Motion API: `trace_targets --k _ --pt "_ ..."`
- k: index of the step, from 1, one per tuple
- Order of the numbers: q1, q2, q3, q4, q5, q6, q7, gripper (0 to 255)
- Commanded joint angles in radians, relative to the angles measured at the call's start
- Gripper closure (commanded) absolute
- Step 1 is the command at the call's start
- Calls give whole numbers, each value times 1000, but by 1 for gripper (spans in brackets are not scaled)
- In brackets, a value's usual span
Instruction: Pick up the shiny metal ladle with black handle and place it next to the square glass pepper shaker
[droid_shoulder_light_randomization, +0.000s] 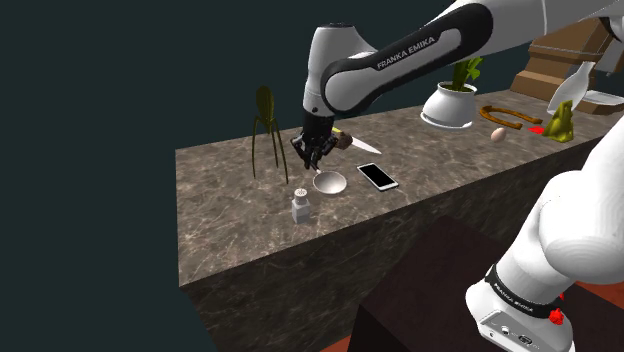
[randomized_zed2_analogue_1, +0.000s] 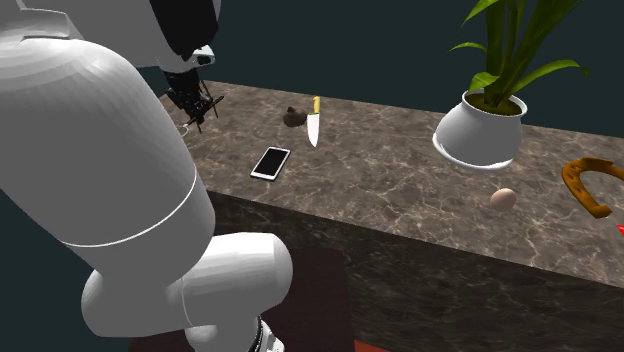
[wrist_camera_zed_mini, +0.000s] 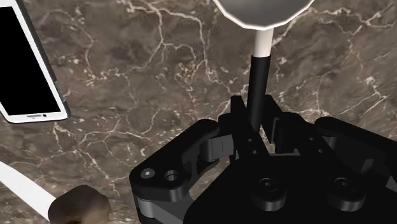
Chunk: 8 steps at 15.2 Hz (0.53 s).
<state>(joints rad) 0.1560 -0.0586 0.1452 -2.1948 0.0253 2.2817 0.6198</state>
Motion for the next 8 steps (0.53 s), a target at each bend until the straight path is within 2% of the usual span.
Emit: trace_targets --k 1,8 --pt "0 10 1 -15 -1 25 2 255" --pt "1 58 2 -61 -10 119 7 255"
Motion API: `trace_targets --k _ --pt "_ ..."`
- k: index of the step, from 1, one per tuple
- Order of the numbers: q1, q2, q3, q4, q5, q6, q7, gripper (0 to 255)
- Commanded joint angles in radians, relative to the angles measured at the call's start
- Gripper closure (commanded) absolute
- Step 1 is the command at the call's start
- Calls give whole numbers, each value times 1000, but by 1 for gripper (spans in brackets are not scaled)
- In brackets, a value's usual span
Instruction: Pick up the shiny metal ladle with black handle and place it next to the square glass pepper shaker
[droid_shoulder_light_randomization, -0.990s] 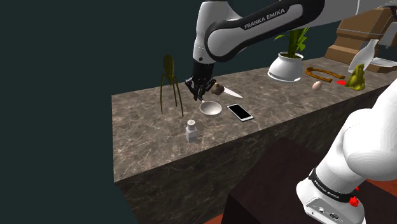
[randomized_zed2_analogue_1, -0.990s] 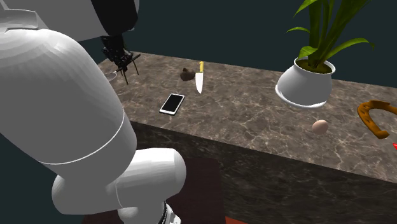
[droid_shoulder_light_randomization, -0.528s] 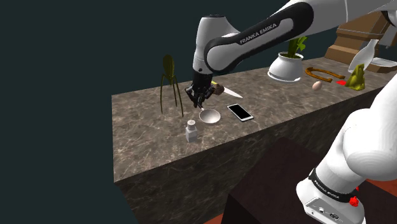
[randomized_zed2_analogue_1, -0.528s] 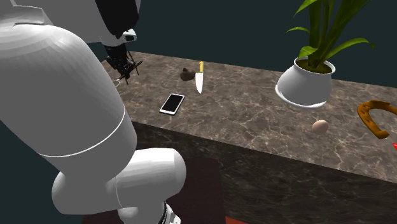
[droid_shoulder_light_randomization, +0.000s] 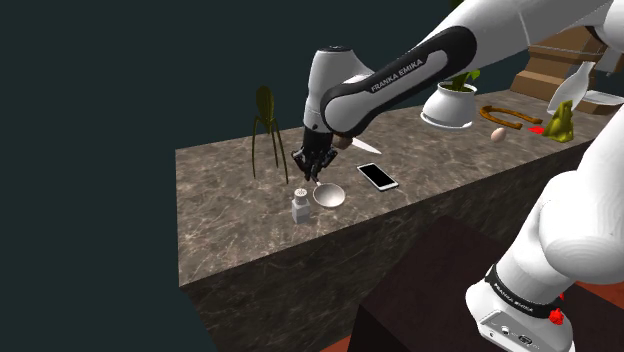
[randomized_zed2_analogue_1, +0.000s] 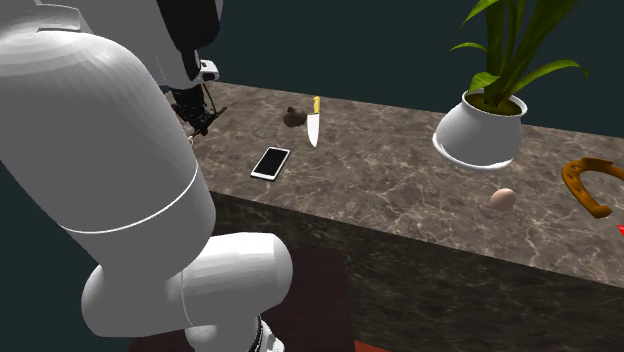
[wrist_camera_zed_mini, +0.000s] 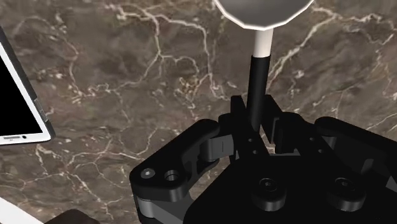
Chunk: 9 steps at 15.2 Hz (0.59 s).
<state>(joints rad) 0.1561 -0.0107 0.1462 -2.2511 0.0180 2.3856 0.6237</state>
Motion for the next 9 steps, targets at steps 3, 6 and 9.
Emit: trace_targets --k 3,6,9 --pt "1 34 1 -21 -7 55 6 255" --pt "1 60 1 -36 -13 96 10 255" --pt "1 60 1 -36 -13 96 10 255"
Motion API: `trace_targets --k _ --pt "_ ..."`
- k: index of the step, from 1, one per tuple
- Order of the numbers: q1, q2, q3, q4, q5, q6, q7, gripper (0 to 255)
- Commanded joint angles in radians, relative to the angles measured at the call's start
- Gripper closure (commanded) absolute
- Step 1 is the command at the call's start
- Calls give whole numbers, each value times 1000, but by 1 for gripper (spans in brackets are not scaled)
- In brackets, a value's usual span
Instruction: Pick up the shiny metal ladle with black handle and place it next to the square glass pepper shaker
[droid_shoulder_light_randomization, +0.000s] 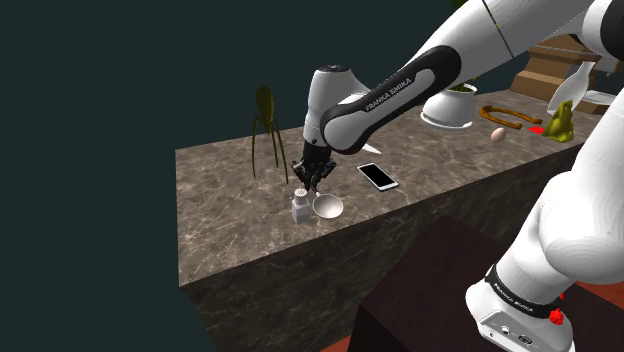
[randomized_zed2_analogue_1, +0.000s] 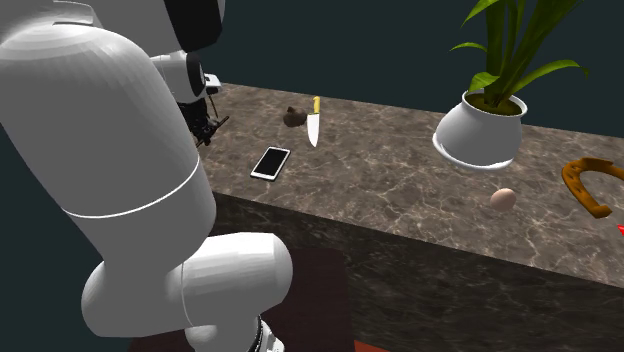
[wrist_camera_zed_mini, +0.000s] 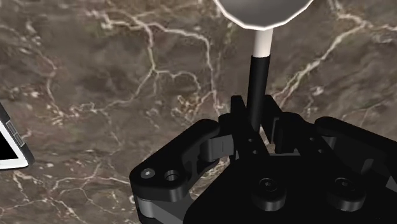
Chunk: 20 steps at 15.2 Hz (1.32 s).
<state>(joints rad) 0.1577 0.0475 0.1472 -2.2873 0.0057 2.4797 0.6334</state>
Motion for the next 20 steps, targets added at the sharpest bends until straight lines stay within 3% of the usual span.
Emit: trace_targets --k 1,4,5,10,14,20 --pt "0 2 0 1 0 2 0 255" --pt "0 2 0 1 0 2 0 255" --pt "0 2 0 1 0 2 0 0" --pt "0 2 0 1 0 2 0 0" --pt "-2 -93 -1 27 19 -119 -14 0" --pt "-2 -93 -1 27 19 -119 -14 0"
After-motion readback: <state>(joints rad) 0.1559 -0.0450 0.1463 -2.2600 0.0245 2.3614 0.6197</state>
